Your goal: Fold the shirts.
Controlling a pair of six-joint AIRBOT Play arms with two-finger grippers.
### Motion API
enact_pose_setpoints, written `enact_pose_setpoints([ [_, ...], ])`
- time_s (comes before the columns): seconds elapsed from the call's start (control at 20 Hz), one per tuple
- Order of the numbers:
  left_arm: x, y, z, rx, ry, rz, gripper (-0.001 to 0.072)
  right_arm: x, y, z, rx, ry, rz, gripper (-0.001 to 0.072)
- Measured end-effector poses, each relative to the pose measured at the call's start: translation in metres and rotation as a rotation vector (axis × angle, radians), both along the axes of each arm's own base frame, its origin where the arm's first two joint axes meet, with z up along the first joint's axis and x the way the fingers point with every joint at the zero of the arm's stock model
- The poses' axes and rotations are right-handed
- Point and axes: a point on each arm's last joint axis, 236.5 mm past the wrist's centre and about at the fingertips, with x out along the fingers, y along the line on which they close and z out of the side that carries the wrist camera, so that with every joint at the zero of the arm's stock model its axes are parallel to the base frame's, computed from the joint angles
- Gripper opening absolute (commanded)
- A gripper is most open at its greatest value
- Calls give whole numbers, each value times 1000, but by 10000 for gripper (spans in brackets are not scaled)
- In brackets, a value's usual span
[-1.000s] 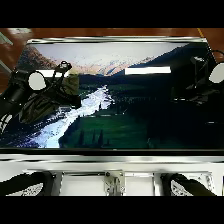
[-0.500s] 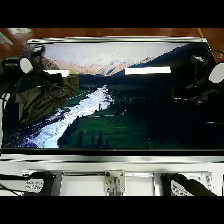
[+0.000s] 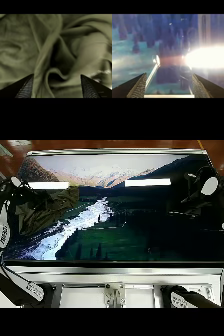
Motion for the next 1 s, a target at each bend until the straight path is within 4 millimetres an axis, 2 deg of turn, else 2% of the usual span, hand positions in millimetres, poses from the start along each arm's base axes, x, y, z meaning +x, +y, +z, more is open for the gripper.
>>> enact_pose_setpoints([
  [0.05,-1,0,-7,-5,12,-2,713,-1,1,-3,6,13,1,688],
  [0.1,-1,-1,-16,-11,25,-7,622,-1,3,-6,12,22,1,689],
  [0.2,-2,-6,-26,-19,43,-18,130,-2,5,-9,21,35,3,689],
  [0.25,-2,-10,-30,-22,48,-27,37,-3,6,-10,25,41,3,688],
  [0.35,1,-16,-27,-24,37,-59,36,-4,7,-11,29,51,6,688],
  [0.45,12,-29,-3,-19,-27,-116,36,-5,7,-12,29,55,15,687],
  [0.55,27,-51,47,3,-146,-211,36,-6,8,-12,25,58,43,678],
  [0.65,30,-83,119,53,-295,-348,35,-6,8,-11,20,56,69,679],
  [0.7,24,-107,162,67,-381,-420,36,-8,8,-10,19,61,81,678],
  [0.75,14,-129,201,87,-455,-483,36,-10,8,-6,17,63,91,678],
  [0.85,-21,-172,284,114,-627,-591,36,-14,8,8,12,50,116,679],
  [1.0,-93,-239,371,82,-813,-728,36,-24,9,46,2,-23,140,679],
])
